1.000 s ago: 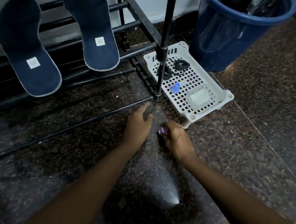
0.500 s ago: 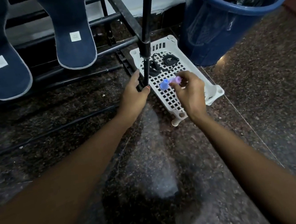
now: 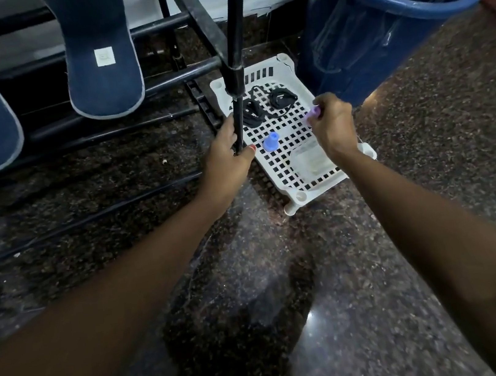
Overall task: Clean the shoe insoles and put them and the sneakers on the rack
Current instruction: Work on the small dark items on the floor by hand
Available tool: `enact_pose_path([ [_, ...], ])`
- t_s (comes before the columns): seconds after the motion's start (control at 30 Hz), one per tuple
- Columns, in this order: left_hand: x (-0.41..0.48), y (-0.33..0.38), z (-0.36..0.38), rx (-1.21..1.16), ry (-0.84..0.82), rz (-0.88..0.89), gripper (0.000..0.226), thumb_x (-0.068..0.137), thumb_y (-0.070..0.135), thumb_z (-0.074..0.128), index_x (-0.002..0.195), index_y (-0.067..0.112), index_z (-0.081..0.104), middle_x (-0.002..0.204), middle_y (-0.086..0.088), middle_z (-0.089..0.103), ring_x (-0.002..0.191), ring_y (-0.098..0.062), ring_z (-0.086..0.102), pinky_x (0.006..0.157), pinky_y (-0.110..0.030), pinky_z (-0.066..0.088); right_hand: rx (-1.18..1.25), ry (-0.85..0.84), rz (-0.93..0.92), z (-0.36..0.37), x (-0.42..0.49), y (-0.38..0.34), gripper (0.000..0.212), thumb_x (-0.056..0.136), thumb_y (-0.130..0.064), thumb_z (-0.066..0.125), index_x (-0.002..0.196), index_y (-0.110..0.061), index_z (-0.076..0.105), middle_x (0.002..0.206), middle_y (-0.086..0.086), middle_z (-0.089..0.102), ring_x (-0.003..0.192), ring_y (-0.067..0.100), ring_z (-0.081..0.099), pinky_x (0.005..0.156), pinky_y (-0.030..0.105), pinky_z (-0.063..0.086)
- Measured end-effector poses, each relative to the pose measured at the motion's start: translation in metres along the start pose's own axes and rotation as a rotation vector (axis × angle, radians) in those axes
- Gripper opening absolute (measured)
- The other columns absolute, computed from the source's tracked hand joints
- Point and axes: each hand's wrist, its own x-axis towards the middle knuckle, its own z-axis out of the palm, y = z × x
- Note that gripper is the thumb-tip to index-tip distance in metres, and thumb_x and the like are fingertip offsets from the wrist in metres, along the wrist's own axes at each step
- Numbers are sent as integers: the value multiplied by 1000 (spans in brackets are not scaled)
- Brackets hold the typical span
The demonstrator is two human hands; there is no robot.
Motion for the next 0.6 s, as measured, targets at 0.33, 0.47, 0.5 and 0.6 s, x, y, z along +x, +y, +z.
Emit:
enact_pose_path([
  [0.33, -6, 4, 1, -16, -11, -1, 63, 94, -1, 48, 149, 15, 20, 152, -2, 30, 140, -17, 28, 109, -27, 25, -59, -94, 49, 9, 4, 5, 16, 87, -1, 47, 93, -2, 61, 90, 16, 67, 80, 26, 63, 67, 30, 49],
  [0.47, -7, 5, 1, -7, -22, 1, 63, 94, 0, 48, 149, 16, 21, 151, -1, 32, 140, -17, 28, 109, -27, 25, -57, -110, 70, 9, 2, 5, 14, 89, -3, 48, 95, -2, 61, 93, 15, 67, 82, 25, 63, 70, 31, 51],
  [0.5, -7, 5, 1, -2, -24, 2, 63, 94, 1, 49, 149, 16, 21, 151, -1, 32, 140, -17, 28, 110, -29, 24, -62, -113, 70, 9, 2, 4, 13, 89, -3, 49, 95, -2, 60, 94, 15, 67, 82, 25, 63, 69, 31, 49],
  [0.6, -7, 6, -1, 3, -22, -3, 63, 94, 1, 49, 149, 16, 20, 152, -1, 31, 140, -17, 28, 111, -30, 24, -61, -125, 66, 7, 0, 1, 10, 89, 0, 47, 90, -6, 55, 97, 18, 65, 82, 27, 61, 66, 31, 48],
])
